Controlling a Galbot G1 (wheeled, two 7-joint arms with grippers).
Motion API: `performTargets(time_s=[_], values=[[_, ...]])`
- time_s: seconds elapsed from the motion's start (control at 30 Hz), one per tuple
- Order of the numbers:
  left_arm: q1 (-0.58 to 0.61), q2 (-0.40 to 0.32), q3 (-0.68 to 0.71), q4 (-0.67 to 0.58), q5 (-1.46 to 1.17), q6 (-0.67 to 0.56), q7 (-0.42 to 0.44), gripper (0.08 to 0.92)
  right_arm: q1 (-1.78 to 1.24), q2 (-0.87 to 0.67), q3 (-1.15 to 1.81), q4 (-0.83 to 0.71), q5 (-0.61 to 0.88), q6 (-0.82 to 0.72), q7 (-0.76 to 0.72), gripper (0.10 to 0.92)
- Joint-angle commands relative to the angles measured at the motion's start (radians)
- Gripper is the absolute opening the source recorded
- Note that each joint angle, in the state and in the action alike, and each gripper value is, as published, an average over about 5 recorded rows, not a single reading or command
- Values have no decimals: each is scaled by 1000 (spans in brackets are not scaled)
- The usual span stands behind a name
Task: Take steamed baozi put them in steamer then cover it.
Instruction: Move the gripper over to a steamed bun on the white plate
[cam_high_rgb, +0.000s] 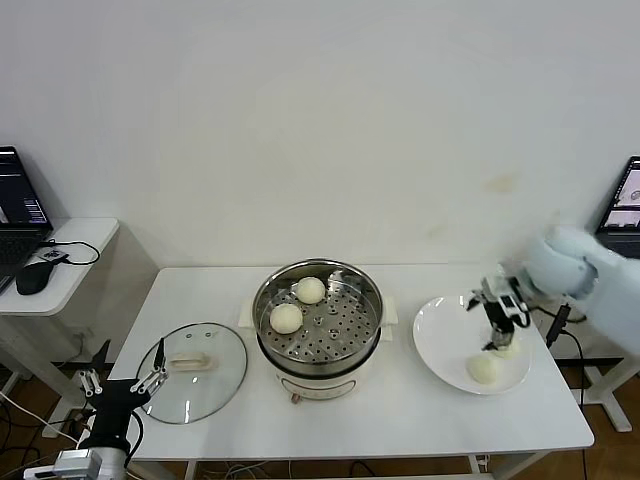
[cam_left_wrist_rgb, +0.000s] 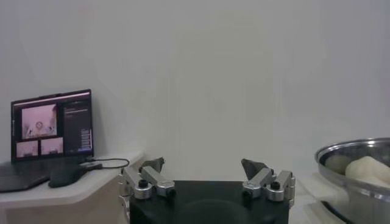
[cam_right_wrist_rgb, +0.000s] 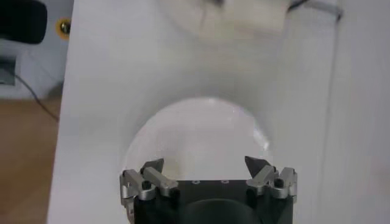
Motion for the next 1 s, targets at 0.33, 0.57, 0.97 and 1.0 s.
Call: performTargets(time_s=[0.33,0.57,0.97,1.0], values=[[24,-8,-10,-17,11,-2,2,823,-353,36,254,-128,-140,40,56,823],[41,-13,-25,-27,11,-5,2,823,-356,93,251,-180,-145,41,69,823],[44,-15,-33,-24,11,-7,1,823,-322,142,227,-216,-131,21,79,760],[43,-15,-33,-23,11,-7,1,823,-320,144,225,-217,-131,19,77,749]])
